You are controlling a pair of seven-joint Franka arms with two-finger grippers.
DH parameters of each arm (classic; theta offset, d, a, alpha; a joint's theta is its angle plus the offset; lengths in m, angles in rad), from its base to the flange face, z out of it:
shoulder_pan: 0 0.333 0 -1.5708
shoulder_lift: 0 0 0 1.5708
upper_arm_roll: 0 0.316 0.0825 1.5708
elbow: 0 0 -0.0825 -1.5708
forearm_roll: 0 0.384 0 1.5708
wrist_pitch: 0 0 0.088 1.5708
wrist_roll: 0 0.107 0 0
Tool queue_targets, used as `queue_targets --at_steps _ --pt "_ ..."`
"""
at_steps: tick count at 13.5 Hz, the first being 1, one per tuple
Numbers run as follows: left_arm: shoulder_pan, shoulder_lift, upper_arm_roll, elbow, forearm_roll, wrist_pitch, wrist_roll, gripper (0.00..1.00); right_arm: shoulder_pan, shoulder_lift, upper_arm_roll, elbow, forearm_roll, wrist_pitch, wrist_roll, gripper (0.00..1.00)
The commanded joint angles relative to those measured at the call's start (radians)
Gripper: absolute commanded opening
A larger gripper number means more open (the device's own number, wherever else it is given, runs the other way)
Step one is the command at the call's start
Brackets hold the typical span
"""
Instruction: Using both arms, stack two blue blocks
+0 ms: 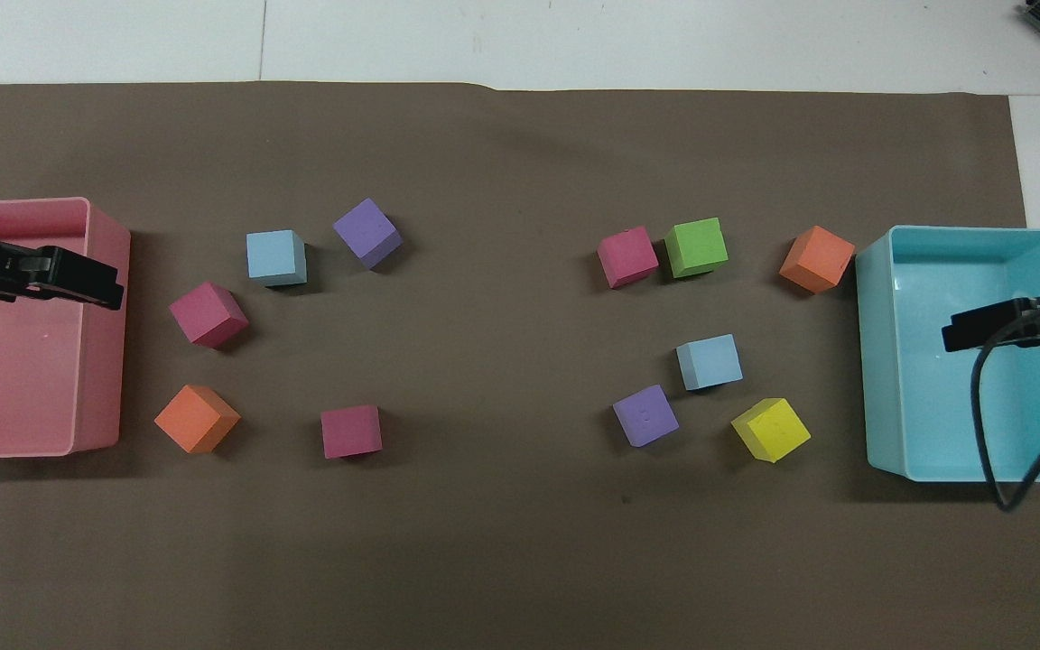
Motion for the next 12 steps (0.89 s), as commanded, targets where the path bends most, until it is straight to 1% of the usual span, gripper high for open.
queue_targets --at_steps 1,3,5,8,9,11,12 --pt "0.026 0.008 -0.009 0.019 -0.013 -0.020 -0.003 1.00 0.028 -0.013 0.008 -0.108 0.019 0.111 0.007 1.00" --pt "0.026 0.008 -0.009 0.019 -0.013 -0.020 -0.003 1.00 0.068 0.007 0.008 -0.162 0.019 0.190 0.008 1.00" --pt "0.026 0.008 -0.009 0.019 -0.013 -0.020 -0.003 1.00 0.096 0.035 0.008 -0.194 0.019 0.251 0.008 1.00" --pt "0.026 0.008 -0.009 0.019 -0.013 -0.020 -0.003 1.00 0.127 0.124 0.008 -0.207 0.019 0.308 -0.014 1.00" --pt "0.026 0.008 -0.009 0.019 -0.013 -0.020 -0.003 1.00 0.148 0.145 0.008 -0.225 0.019 0.348 -0.024 1.00" --pt "0.026 0.008 -0.009 0.019 -0.013 -0.020 -0.003 1.00 0.160 0.150 0.008 -0.284 0.019 0.461 -0.025 1.00" --pt "0.026 0.008 -0.009 0.019 -0.013 -0.020 -0.003 1.00 0.160 0.153 0.008 -0.312 0.019 0.478 -0.030 1.00"
